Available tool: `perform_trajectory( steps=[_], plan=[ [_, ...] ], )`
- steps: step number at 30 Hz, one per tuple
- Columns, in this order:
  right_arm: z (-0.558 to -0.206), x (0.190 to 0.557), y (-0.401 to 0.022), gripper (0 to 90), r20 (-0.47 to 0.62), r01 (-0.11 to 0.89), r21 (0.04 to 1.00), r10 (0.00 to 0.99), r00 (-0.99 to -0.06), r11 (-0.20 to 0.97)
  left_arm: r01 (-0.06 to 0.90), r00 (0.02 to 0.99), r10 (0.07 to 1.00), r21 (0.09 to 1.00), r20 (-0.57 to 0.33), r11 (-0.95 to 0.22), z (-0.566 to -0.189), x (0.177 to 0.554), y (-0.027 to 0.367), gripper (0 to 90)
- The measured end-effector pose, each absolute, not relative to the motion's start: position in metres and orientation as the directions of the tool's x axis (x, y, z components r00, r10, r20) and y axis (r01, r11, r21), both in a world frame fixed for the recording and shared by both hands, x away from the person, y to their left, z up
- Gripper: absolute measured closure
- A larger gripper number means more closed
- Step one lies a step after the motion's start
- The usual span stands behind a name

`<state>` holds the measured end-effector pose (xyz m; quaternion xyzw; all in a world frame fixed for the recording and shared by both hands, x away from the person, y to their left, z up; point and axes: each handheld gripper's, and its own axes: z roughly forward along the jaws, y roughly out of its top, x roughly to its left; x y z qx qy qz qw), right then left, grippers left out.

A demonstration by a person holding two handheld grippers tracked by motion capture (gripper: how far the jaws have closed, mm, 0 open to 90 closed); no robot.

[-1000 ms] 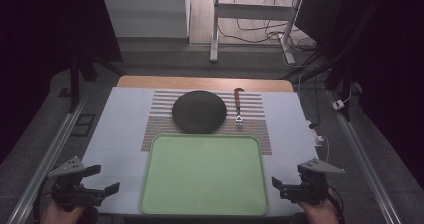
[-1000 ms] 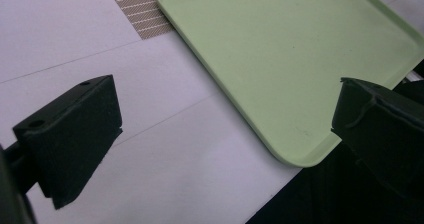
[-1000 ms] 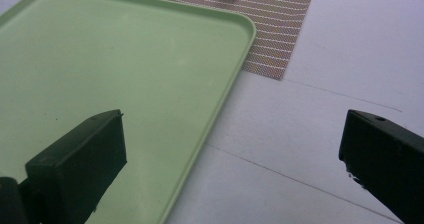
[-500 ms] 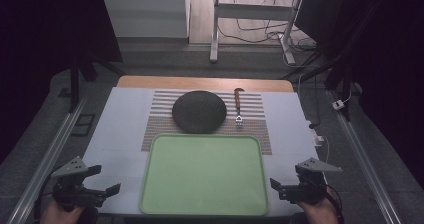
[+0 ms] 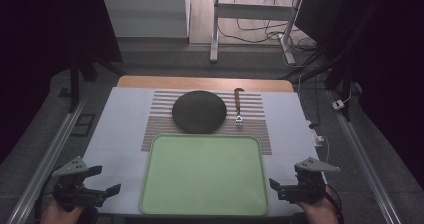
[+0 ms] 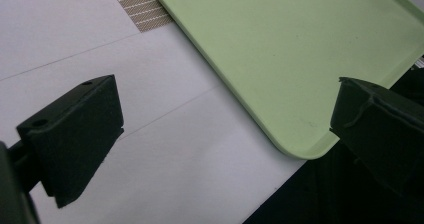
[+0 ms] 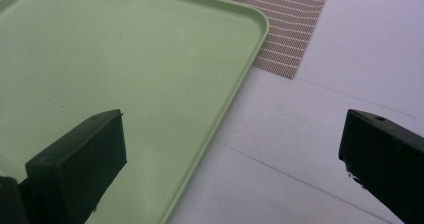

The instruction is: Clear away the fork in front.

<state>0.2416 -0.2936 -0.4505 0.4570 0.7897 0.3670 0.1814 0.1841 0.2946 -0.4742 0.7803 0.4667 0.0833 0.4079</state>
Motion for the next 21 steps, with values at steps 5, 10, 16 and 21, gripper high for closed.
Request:
perform_trajectory(
  steps=[5, 10, 16, 21],
  plan=[
    [-0.447, 0.244, -0.291, 0.0, 0.045, 0.567, 0.763, 0.849, -0.527, 0.312, 0.663, 0.549, 0.798, 0.711, -0.249, -0.234, -0.474, 0.184, 0.294, 0.7],
    [-0.447, 0.246, -0.29, 0.0, 0.039, 0.559, 0.765, 0.844, -0.535, 0.319, 0.666, 0.546, 0.799, 0.71, -0.253, -0.23, -0.475, 0.185, 0.294, 0.7],
    [-0.447, 0.249, -0.288, 0.0, 0.048, 0.545, 0.776, 0.831, -0.554, 0.318, 0.666, 0.547, 0.799, 0.708, -0.249, -0.235, -0.475, 0.185, 0.294, 0.8],
    [-0.446, 0.253, -0.286, 0.0, 0.04, 0.535, 0.776, 0.822, -0.568, 0.333, 0.667, 0.547, 0.799, 0.707, -0.25, -0.235, -0.474, 0.186, 0.294, 0.9]
  ],
)
